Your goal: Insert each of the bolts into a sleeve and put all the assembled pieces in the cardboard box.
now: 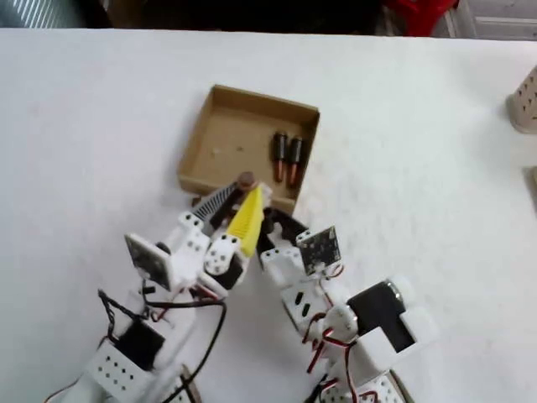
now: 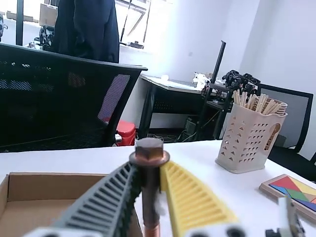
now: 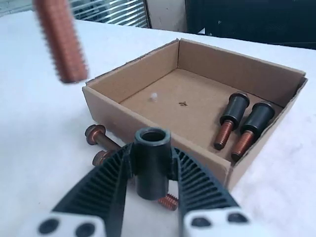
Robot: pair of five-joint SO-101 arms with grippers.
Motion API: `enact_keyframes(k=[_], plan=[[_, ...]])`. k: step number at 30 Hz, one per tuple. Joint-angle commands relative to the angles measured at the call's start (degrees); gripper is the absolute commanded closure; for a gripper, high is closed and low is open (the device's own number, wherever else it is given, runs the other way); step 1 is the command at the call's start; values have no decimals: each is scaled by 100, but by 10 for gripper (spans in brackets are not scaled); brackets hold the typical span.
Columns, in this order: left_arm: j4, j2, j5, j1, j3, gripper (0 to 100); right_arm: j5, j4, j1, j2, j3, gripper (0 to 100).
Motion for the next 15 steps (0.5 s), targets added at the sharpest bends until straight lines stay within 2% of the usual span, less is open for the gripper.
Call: enact_keyframes(k=[1,6,9,12,15], plan=[[-949,892,88,40,-193,978,44,-391,4,13,-9,982],[-1626,2624,88,31,-809,978,44,-391,4,13,-9,982],[-2303,3644,88,31,-923,978,44,-391,13,13,-9,982],[-2989,4338,62,31,-914,978,44,-400,13,13,-9,982],[-3244,4673,62,22,-932,978,44,-400,13,13,-9,982]])
